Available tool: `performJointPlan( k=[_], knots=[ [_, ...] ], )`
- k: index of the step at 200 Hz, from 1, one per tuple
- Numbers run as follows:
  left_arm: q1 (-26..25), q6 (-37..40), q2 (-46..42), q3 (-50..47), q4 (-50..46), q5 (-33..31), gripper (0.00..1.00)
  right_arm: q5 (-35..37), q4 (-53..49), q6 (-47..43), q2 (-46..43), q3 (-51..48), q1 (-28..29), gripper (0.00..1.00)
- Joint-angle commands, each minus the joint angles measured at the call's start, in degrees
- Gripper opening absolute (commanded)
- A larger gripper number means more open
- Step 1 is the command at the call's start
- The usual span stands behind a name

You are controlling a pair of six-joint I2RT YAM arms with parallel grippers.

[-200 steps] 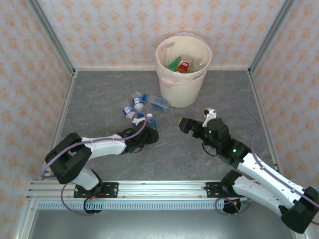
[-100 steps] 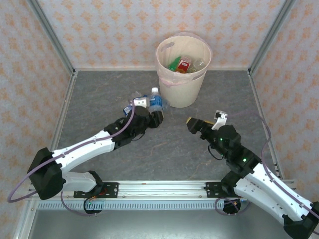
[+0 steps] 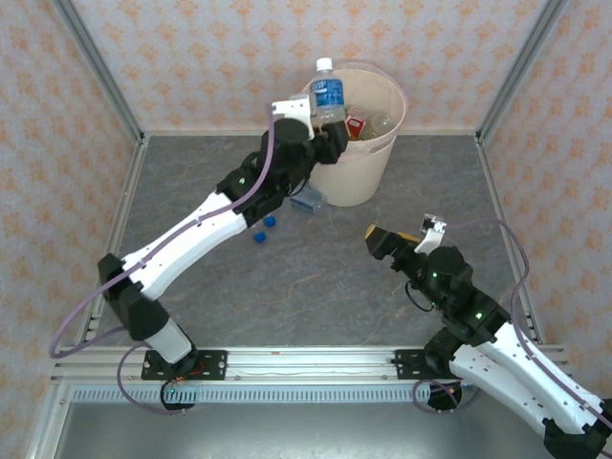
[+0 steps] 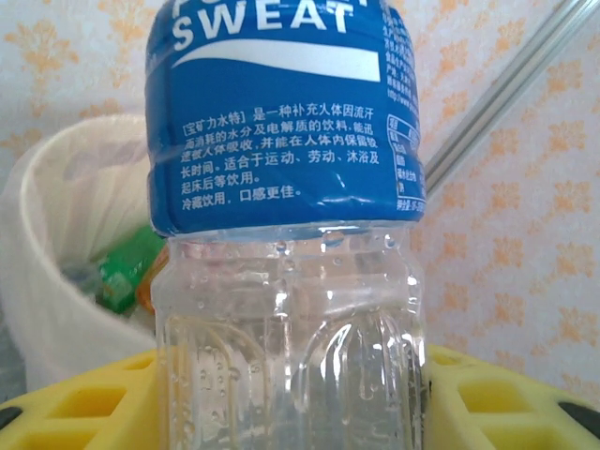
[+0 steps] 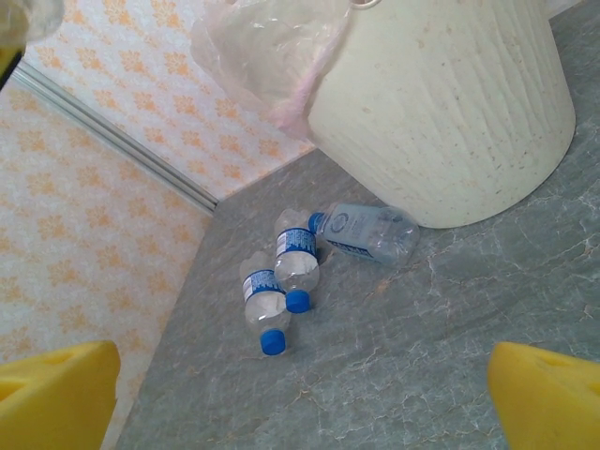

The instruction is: Put the plastic bottles in the bin

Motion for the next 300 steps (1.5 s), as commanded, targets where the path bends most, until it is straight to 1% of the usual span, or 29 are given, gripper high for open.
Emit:
performJointPlan(
  k=[1,35,47,49,80,86,88,89,90,95,112,129,149,177,189,247,279,300],
  knots=[
    [1.7,1.7,6.1,9.1,-6.5,0.6,0.52,1.7,-2.0,-0.4,-1.5,1.8,0.3,1.00],
    [2.8,1.3,13.2,17.5,-6.9,1.1,0.52,0.4,-2.1,-1.9,-2.2,3.3,0.3,1.00],
    [3.4,1.1,14.5,19.6,-6.7,1.8,0.53,-0.2,-2.0,-2.4,-2.5,3.7,0.3,0.99],
    [3.4,1.0,16.3,19.9,-6.6,1.9,0.53,-0.3,-1.9,-2.4,-2.5,3.7,0.3,1.00],
    [5.0,0.2,21.7,25.9,-7.9,4.1,0.55,-0.9,-1.5,-2.6,-2.9,4.0,0.3,1.00],
    [5.2,0.0,22.6,27.1,-8.5,4.5,0.58,-0.9,-1.5,-2.6,-2.9,3.9,0.3,1.00],
    [5.2,-0.1,22.8,27.5,-8.7,4.7,0.61,-0.9,-1.4,-2.6,-2.9,3.8,0.3,1.00],
    [5.2,-0.1,22.9,27.6,-8.8,4.8,0.61,-0.9,-1.5,-2.6,-2.9,3.8,0.3,1.00],
    [5.2,-0.1,22.9,27.8,-8.8,4.9,0.64,-0.9,-1.5,-2.5,-2.9,3.8,0.3,1.00],
    [5.4,-0.2,23.4,28.8,-9.4,5.2,0.71,-0.9,-1.5,-2.5,-2.9,3.8,0.3,1.00],
    [5.6,-0.3,24.2,31.0,-10.8,5.7,0.86,-0.9,-1.5,-2.4,-2.9,3.5,0.3,1.00],
    [5.6,0.0,23.0,30.9,-11.1,5.8,0.94,-0.8,-1.6,-2.4,-3.0,3.3,0.3,1.00],
    [5.6,0.6,20.4,29.5,-11.4,4.9,0.98,-0.8,-1.5,-2.7,-3.0,3.2,0.3,1.00],
    [5.6,1.6,15.3,22.6,-9.5,3.4,0.99,-1.3,-0.9,-3.1,-3.0,3.3,0.3,1.00],
    [5.7,1.8,10.9,18.4,-8.4,2.5,0.99,-1.6,-0.5,-3.2,-3.0,3.3,0.3,1.00],
    [7.7,-0.7,-5.6,-7.5,-4.5,-2.4,0.99,-3.1,2.8,-3.3,-2.5,2.9,0.3,1.00],
    [10.7,-3.5,-13.6,-23.0,-3.3,-4.1,0.99,-4.0,4.3,-3.1,-1.1,2.7,0.3,1.00],
    [14.0,-5.1,-17.5,-32.1,-2.9,-3.0,0.99,-4.8,4.9,-2.9,0.1,2.6,0.3,1.00]
  ],
)
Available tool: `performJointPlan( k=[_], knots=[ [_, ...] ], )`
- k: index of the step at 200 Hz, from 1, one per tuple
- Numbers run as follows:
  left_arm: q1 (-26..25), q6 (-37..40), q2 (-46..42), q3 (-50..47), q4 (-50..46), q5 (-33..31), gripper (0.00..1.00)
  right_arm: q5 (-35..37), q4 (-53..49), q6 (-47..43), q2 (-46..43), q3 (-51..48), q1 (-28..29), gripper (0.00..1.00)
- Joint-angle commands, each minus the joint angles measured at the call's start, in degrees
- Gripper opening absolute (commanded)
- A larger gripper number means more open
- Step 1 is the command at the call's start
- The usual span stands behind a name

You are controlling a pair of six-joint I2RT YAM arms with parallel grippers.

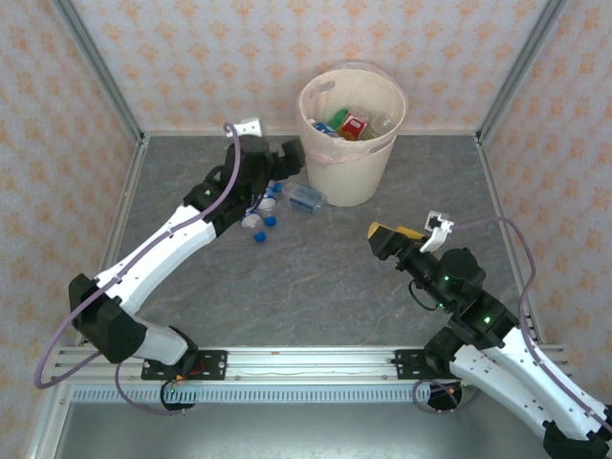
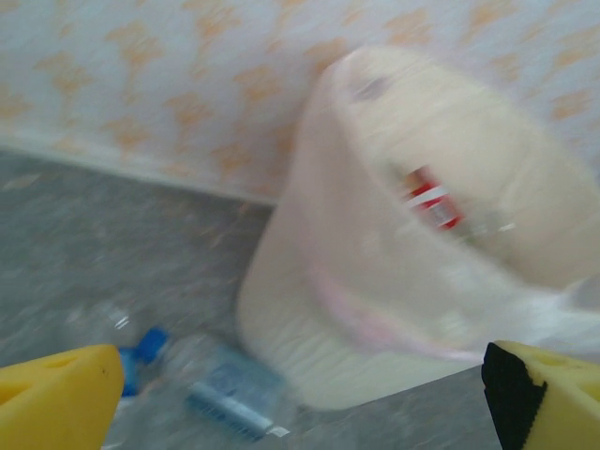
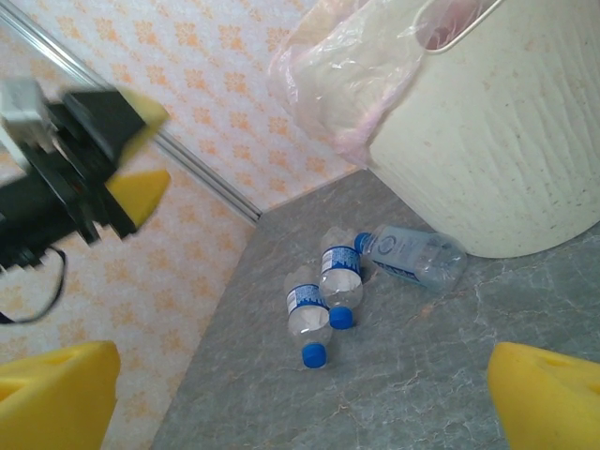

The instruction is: Put the plastic bottles in the bin

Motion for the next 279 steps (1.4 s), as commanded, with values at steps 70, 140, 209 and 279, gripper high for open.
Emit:
performJointPlan(
  k=[70,140,209,279],
  knots=[
    [12.6,-6.0,-4.4,-24.9,4.5,6.9,0.92,-4.0,2.7,-0.4,3.7,1.5,0.3,1.00],
    [15.7,-5.9,3.8,-26.1,6.5,11.4,0.84,-8.4,4.7,-0.8,7.0,1.9,0.4,1.00],
    [16.9,-6.0,10.8,-24.4,10.0,14.4,0.76,-8.6,4.7,-1.0,8.2,1.7,1.2,1.00],
    [17.4,-5.7,16.0,-23.2,11.3,15.0,0.71,-8.8,5.1,-1.0,9.3,1.9,1.1,1.00]
  ],
)
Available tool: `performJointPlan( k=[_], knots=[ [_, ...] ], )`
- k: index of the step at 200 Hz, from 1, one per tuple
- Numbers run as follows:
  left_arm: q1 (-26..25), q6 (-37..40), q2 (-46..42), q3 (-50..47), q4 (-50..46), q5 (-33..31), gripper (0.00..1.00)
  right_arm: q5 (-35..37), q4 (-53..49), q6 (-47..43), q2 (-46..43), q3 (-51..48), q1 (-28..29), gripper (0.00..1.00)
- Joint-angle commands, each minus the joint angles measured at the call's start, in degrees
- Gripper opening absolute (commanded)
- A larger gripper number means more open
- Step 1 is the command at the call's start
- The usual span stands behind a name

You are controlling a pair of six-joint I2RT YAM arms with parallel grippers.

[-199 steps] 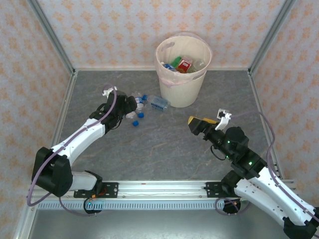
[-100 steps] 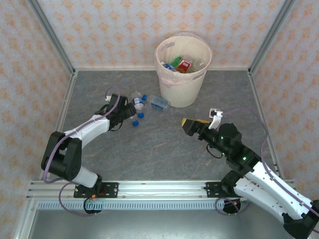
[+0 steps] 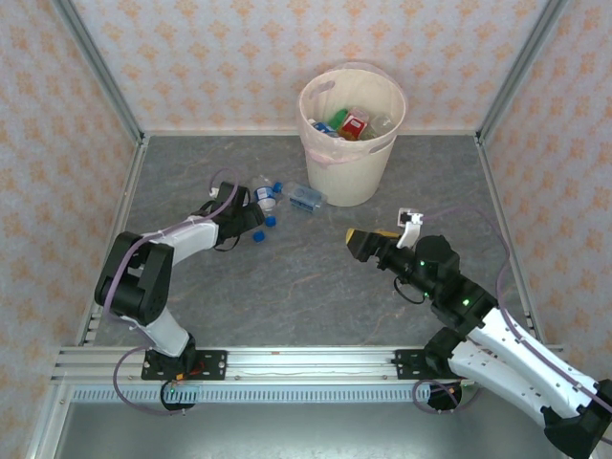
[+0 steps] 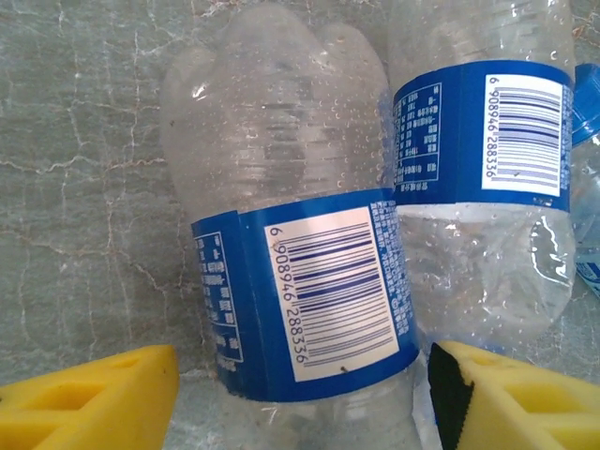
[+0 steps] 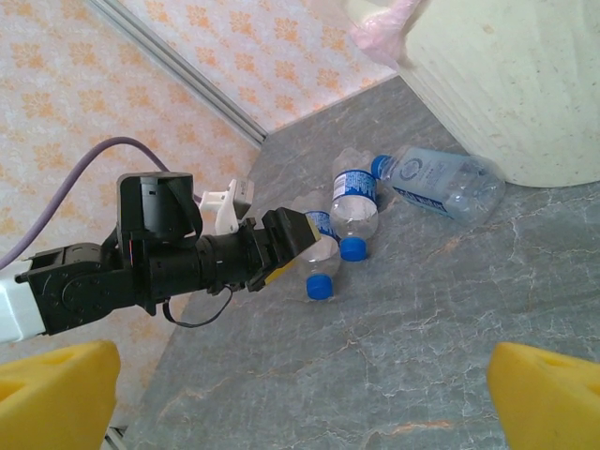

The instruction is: Put the plastic bottles in the bin

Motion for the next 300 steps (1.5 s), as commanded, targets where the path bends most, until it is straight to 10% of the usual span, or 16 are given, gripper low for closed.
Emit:
performJointPlan(
  k=[1,89,225,300],
  knots=[
    [0.9,-0.1,1.9,1.6,1.2,0.5,0.71,-0.8,2.1,-0.9,0.1,1.9,0.4,1.00],
    [1.6,0.8,2.6,2.0,1.2,0.9,0.48,-0.4,1.5,-0.7,-0.2,2.0,0.5,1.00],
    [-1.0,2.3,-19.8,9.2,-4.0,1.2,0.50,-1.0,5.4,-0.2,-4.1,1.2,0.5,1.00],
    [-12.1,8.4,-14.2,29.9,-4.5,-2.1,0.51,-1.0,7.4,0.2,-7.4,0.9,0.5,1.00]
  ],
)
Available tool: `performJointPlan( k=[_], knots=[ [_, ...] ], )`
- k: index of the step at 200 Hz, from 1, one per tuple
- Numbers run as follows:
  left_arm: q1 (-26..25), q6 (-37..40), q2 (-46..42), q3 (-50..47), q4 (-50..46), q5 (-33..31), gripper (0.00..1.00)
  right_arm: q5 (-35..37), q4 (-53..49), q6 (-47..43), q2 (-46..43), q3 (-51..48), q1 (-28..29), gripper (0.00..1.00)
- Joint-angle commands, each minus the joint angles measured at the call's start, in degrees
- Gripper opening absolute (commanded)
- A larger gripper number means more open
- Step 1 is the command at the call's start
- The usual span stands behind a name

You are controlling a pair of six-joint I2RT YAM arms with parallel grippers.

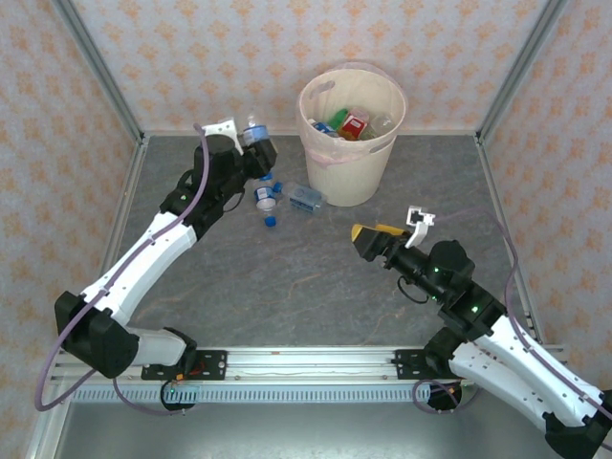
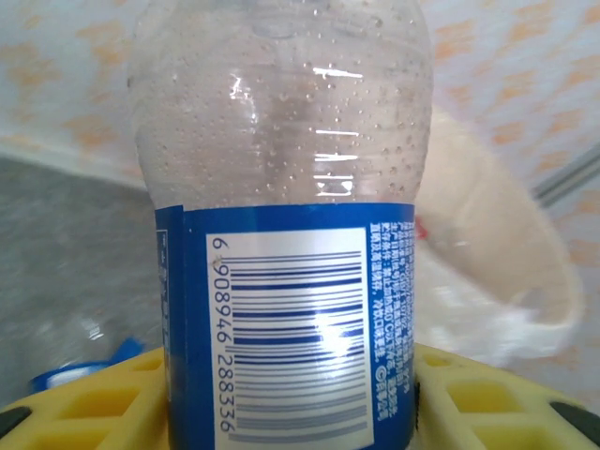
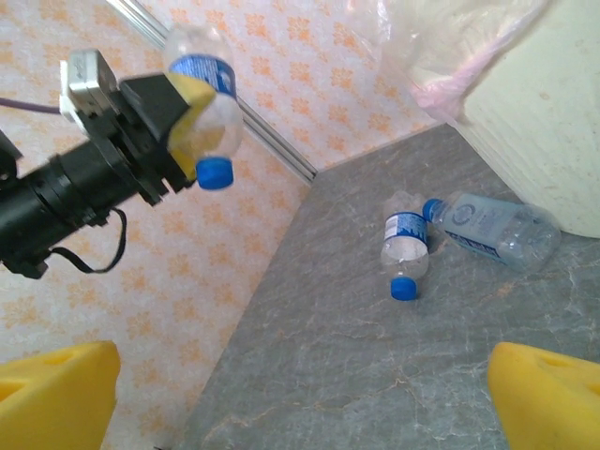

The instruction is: Put the plastic bottles in the bin

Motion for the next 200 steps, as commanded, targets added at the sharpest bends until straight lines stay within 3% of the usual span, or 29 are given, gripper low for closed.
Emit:
performJointPlan(
  k=[1,101,158,189,200],
  knots=[
    [-2.3,3.1,3.8,6.8,-0.7,-1.7,0.51,0.0,3.2,0.0,-2.4,0.9,0.4,1.00],
    [-9.6,6.5,28.1,38.2,-6.1,-1.5,0.53,17.1,-3.7,-1.0,-11.5,4.1,0.4,1.00],
    [-9.7,6.2,43.9,57.2,-12.5,-0.9,0.53,19.1,-6.8,-1.3,-11.6,6.1,0.4,1.00],
    [-9.7,5.7,46.0,60.6,-14.4,-1.5,0.83,18.7,-7.6,-1.1,-11.6,5.9,0.4,1.00],
    [-9.7,5.9,45.3,60.4,-14.7,-1.6,0.88,18.5,-7.5,-1.0,-11.7,5.6,0.4,1.00]
  ],
)
